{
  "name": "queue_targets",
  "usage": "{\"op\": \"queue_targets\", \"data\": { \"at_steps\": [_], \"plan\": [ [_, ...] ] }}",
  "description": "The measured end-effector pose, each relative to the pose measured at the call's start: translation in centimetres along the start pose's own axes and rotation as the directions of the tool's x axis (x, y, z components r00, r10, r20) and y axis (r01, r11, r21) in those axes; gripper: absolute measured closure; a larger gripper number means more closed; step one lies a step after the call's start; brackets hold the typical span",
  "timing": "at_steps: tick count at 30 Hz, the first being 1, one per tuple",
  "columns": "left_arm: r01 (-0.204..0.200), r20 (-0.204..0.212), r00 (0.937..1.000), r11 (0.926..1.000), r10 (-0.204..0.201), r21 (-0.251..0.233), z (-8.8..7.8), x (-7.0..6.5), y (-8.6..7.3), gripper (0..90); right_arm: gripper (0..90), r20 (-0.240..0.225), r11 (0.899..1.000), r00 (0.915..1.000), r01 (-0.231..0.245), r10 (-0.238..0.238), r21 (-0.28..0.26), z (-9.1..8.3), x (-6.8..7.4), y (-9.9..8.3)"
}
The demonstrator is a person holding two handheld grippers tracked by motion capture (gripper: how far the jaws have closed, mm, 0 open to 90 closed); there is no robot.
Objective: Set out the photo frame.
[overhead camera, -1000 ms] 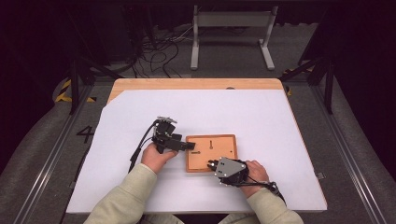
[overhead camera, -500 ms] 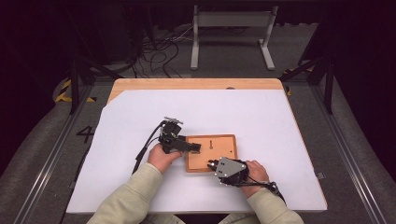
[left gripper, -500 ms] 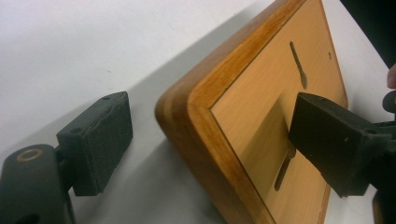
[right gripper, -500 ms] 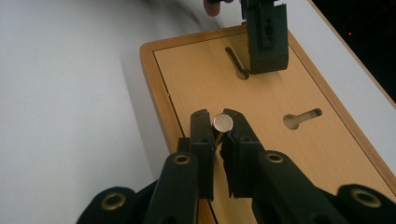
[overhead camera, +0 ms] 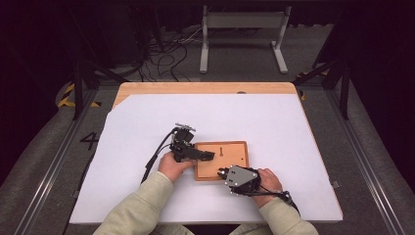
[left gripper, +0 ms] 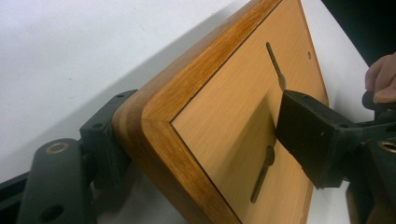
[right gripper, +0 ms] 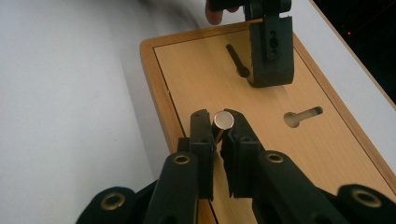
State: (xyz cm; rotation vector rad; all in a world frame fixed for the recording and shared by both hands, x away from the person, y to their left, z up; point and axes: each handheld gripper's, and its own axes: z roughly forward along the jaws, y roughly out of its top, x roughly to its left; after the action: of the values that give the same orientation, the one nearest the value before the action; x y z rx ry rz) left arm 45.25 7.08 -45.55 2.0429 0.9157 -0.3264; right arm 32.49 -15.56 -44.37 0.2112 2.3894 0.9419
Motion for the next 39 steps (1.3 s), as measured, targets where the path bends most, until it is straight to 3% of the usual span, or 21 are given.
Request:
{"op": "queue_targets", "data": {
  "at_steps": [4, 6, 7, 8, 9, 12, 17, 23, 24, 25, 26, 27, 28, 29, 30, 31, 32, 33, 37, 38, 39],
  "plan": [
    [-0.004, -0.001, 1.0, 1.0, 0.004, -0.003, 0.0, 0.0, 0.0, 24.3, 81.2, -0.002, 1.0, 1.0, 0.003, -0.003, 0.006, 0.0, 0.0, 0.1],
    [-0.003, -0.001, 1.0, 1.0, 0.003, 0.001, 0.0, 0.0, 0.0, 24.4, 70.0, -0.034, 1.0, 0.9994, 0.011, -0.011, 0.001, -0.1, -0.2, 0.2],
    [-0.004, -0.001, 1.0, 1.0, 0.004, -0.003, -0.1, 0.1, 0.0, 24.7, 64.6, -0.047, 1.0, 0.9989, -0.002, 0.002, -0.008, -0.2, -0.3, 0.2],
    [0.0, 0.001, 1.0, 1.0, 0.0, -0.002, -0.1, 0.0, 0.0, 25.1, 56.6, -0.085, 0.998, 0.9951, -0.053, 0.051, -0.019, -0.5, -0.7, 0.4],
    [0.0, 0.001, 1.0, 1.0, 0.0, -0.002, -0.1, 0.0, 0.0, 25.3, 56.6, -0.085, 0.998, 0.9951, -0.053, 0.051, -0.019, -0.5, -0.7, 0.4],
    [-0.005, 0.0, 1.0, 1.0, 0.005, -0.002, -0.4, -0.1, 0.1, 26.8, 48.2, -0.112, 0.99, 0.9858, -0.132, 0.125, -0.051, -1.8, -1.8, 0.7],
    [-0.033, -0.018, 0.9993, 0.9993, 0.032, -0.019, -0.7, -0.8, 0.1, 28.4, 45.9, -0.095, 0.979, 0.9792, -0.187, 0.179, -0.083, -4.1, -3.0, 0.1],
    [-0.112, -0.052, 0.9925, 0.9933, 0.11, -0.028, -1.7, -2.1, 0.1, 32.8, 45.5, -0.032, 0.947, 0.958, -0.287, 0.285, -0.146, -7.9, -5.3, -1.4],
    [-0.132, -0.058, 0.9898, 0.9908, 0.13, -0.03, -1.8, -2.4, 0.1, 32.8, 45.5, -0.032, 0.947, 0.958, -0.287, 0.285, -0.146, -7.9, -5.3, -1.4],
    [-0.152, -0.062, 0.9868, 0.9878, 0.15, -0.033, -1.9, -2.7, 0.0, 33.4, 45.9, -0.01, 0.938, 0.9502, -0.309, 0.311, -0.157, -8.8, -5.7, -1.7],
    [-0.167, -0.068, 0.9841, 0.9856, 0.165, -0.029, -2.1, -2.8, 0.0, 34.5, 46.5, 0.007, 0.92, 0.9359, -0.345, 0.352, -0.187, -10.0, -6.4, -2.1],
    [-0.177, -0.072, 0.9822, 0.9836, 0.174, -0.036, -2.2, -3.1, -0.1, 35.3, 46.9, 0.019, 0.911, 0.9279, -0.361, 0.372, -0.199, -10.6, -6.7, -2.3],
    [-0.197, -0.08, 0.9778, 0.9798, 0.194, -0.035, -2.4, -3.4, -0.2, 35.3, 46.9, 0.019, 0.911, 0.9279, -0.361, 0.372, -0.199, -10.6, -6.7, -2.3],
    [-0.212, -0.084, 0.9745, 0.9767, 0.208, -0.034, -2.6, -3.7, -0.3, 36.2, 47.2, 0.035, 0.906, 0.9212, -0.373, 0.387, -0.201, -11.1, -7.0, -2.6],
    [-0.229, -0.092, 0.97, 0.9729, 0.225, -0.033, -2.9, -4.0, -0.4, 38.4, 47.6, 0.055, 0.896, 0.9095, -0.393, 0.412, -0.208, -11.9, -7.5, -3.3],
    [-0.267, -0.106, 0.959, 0.9631, 0.263, -0.031, -3.3, -4.7, -0.6, 39.4, 47.9, 0.063, 0.891, 0.9034, -0.404, 0.424, -0.207, -12.1, -7.7, -3.6],
    [-0.281, -0.109, 0.9549, 0.9592, 0.276, -0.032, -3.5, -5.0, -0.8, 40.7, 47.9, 0.069, 0.887, 0.8973, -0.415, 0.436, -0.205, -12.3, -7.8, -3.9],
    [-0.281, -0.109, 0.9549, 0.9592, 0.276, -0.032, -3.5, -5.0, -0.8, 42.1, 47.9, 0.069, 0.887, 0.8973, -0.415, 0.436, -0.205, -12.3, -7.8, -3.9],
    [-0.35, -0.121, 0.9309, 0.9364, 0.345, -0.025, -4.4, -6.3, -1.5, 47.1, 48.2, 0.084, 0.88, 0.8869, -0.431, 0.454, -0.201, -12.5, -8.1, -4.6],
    [-0.35, -0.121, 0.9309, 0.9364, 0.345, -0.025, -4.4, -6.3, -1.5, 48.3, 48.1, 0.085, 0.879, 0.8862, -0.432, 0.455, -0.201, -12.5, -8.2, -4.7],
    [-0.377, -0.121, 0.9205, 0.9259, 0.372, -0.024, -4.8, -6.8, -1.9, 49.5, 48.1, 0.087, 0.879, 0.8857, -0.433, 0.456, -0.199, -12.5, -8.3, -4.7]
  ]
}}
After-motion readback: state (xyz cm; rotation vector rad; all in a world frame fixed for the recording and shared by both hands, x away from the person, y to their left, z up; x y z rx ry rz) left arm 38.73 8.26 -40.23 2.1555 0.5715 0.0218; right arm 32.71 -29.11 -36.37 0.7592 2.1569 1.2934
